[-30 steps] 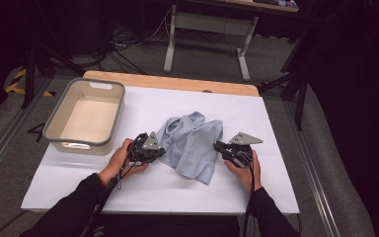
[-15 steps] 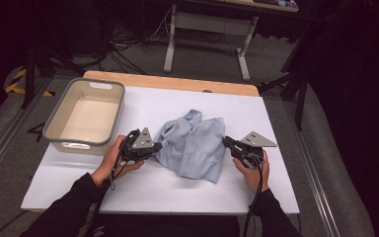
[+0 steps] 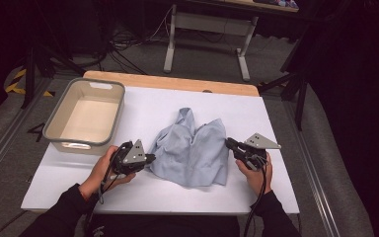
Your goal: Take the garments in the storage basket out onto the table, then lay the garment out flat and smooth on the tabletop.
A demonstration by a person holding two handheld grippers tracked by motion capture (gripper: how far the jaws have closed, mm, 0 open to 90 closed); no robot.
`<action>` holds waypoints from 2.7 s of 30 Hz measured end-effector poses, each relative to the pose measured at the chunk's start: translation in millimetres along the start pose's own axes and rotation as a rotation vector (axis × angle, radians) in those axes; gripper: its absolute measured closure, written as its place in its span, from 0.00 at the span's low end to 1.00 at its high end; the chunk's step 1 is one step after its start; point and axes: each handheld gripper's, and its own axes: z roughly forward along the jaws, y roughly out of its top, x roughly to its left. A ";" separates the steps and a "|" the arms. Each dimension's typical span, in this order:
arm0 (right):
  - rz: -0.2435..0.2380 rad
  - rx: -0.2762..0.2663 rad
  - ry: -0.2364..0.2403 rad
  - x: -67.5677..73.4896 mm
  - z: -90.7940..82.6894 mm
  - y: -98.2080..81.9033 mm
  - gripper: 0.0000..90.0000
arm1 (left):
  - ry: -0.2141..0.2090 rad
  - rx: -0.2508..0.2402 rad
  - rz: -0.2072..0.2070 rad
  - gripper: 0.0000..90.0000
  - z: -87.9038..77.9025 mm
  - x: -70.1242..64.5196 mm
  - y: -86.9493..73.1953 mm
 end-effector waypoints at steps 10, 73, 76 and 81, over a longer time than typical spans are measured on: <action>-0.002 0.051 -0.007 -2.7 2.4 -7.4 0.92 | 0.013 0.056 0.038 0.97 8.0 -1.9 -7.5; 0.010 0.049 0.024 -2.0 15.0 -8.1 0.39 | 0.002 -0.022 -0.091 0.44 67.1 47.9 20.3; 0.005 0.054 0.027 -1.6 15.3 -8.2 0.40 | -0.009 0.005 -0.089 0.45 72.2 48.9 20.4; 0.017 0.039 -0.005 -3.4 13.6 -7.7 0.37 | -0.020 0.031 -0.134 0.47 83.0 52.4 15.6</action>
